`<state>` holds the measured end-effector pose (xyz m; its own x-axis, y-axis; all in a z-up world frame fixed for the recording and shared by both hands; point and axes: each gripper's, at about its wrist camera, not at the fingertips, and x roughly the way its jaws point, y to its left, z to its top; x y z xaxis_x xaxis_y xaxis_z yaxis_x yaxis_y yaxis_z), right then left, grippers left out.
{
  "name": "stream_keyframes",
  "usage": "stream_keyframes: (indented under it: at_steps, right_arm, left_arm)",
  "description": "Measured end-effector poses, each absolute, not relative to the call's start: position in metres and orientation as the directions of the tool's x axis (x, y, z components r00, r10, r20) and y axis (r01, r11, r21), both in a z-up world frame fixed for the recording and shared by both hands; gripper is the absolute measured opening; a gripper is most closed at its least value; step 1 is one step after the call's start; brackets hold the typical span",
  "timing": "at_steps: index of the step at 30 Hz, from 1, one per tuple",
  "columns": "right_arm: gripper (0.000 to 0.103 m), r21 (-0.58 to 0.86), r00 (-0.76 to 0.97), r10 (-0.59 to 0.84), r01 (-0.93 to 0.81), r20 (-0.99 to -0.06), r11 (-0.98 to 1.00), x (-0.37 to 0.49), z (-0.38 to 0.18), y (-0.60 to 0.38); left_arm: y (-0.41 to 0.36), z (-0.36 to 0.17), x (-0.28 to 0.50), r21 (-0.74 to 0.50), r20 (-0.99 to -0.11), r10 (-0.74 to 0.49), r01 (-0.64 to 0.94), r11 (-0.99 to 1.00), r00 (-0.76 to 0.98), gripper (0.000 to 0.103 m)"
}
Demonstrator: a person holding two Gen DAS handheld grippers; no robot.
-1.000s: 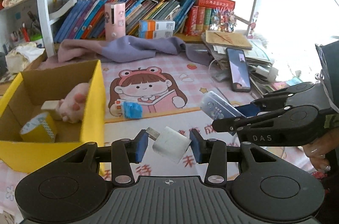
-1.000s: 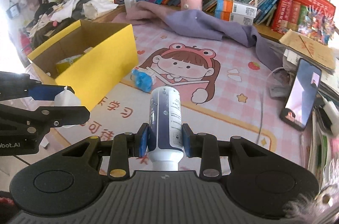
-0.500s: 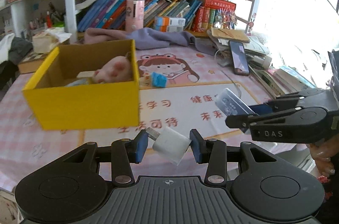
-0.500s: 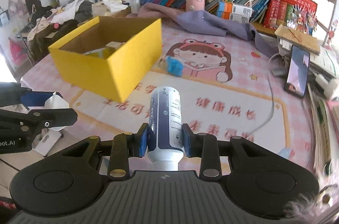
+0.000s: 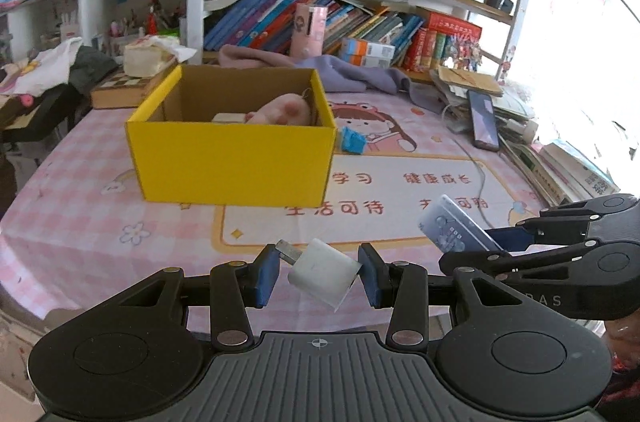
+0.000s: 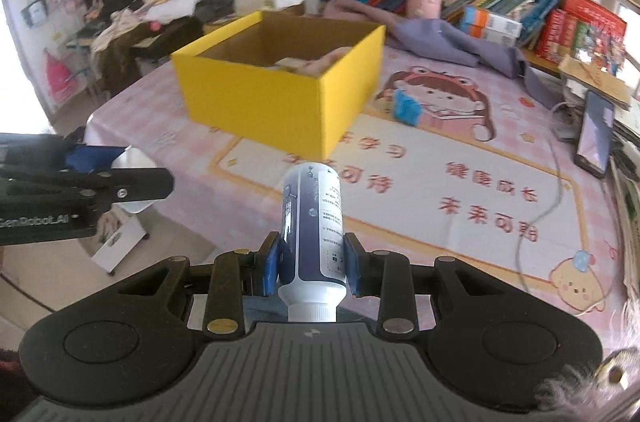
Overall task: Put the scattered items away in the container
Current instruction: 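Carry the bottle with the right gripper while the left gripper carries the plug toward the box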
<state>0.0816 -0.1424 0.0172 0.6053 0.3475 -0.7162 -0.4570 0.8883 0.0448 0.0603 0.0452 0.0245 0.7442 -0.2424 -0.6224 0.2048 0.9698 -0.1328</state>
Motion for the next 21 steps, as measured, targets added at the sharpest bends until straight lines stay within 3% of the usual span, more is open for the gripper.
stream_keyframes:
  at_steps: [21]
  right_arm:
    - [0.03,0.035,0.55,0.392,-0.548,-0.737,0.836,0.079,0.016,-0.088]
  left_arm:
    - [0.093,0.016,0.052,-0.17,-0.634,-0.206,0.125,0.977,0.745,0.041]
